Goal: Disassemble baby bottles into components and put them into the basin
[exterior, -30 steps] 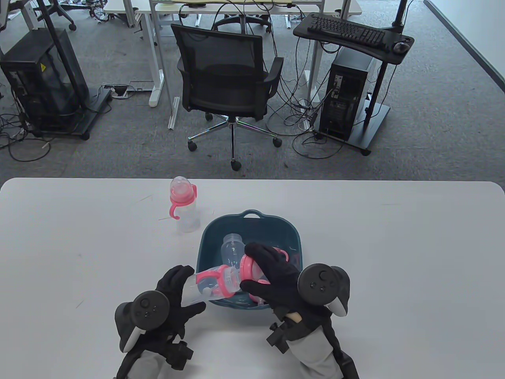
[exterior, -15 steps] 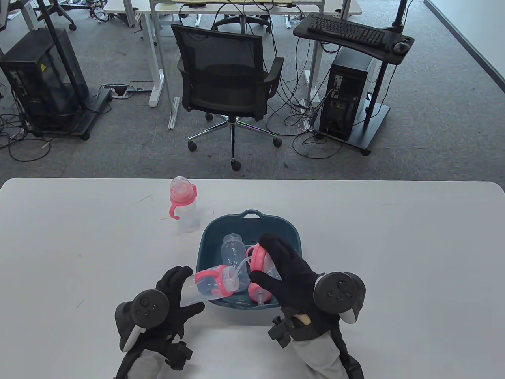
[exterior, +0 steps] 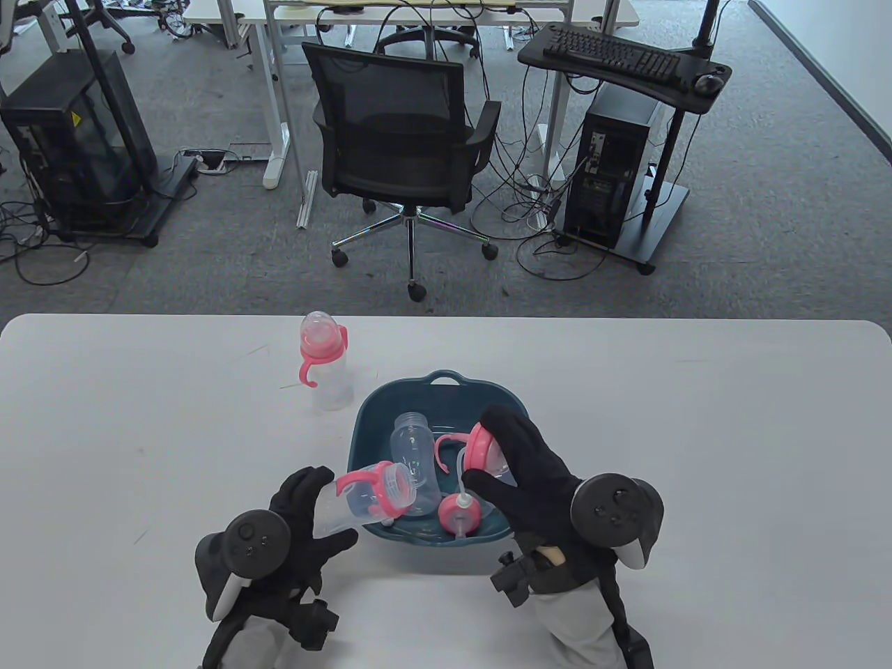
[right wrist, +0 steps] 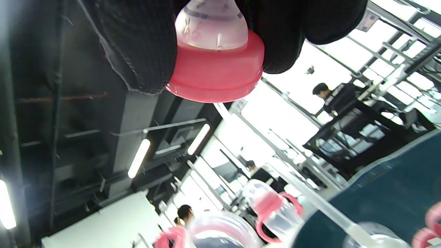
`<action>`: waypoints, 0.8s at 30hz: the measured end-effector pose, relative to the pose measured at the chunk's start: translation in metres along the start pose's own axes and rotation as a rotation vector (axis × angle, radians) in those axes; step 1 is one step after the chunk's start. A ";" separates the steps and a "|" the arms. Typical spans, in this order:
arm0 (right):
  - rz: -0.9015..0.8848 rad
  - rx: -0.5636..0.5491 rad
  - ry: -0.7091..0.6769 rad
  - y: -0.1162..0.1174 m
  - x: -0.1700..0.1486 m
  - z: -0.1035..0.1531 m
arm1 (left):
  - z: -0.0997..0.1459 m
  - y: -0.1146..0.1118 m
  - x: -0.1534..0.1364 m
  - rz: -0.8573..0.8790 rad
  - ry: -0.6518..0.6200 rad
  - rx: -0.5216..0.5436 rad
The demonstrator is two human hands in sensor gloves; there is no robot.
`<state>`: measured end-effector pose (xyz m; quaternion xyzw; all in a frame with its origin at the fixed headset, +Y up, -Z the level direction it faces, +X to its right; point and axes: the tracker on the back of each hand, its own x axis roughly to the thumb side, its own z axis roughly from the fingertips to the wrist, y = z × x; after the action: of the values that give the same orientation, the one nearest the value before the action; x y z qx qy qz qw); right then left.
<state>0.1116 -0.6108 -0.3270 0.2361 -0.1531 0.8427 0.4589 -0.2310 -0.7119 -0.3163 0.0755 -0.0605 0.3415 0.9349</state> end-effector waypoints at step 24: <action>0.210 0.299 0.216 0.057 -0.048 -0.005 | 0.000 0.001 -0.004 0.022 -0.005 0.015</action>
<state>0.0846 -0.6723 -0.3594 0.1925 -0.0003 0.9198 0.3421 -0.2347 -0.7137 -0.3172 0.0827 -0.0610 0.3521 0.9303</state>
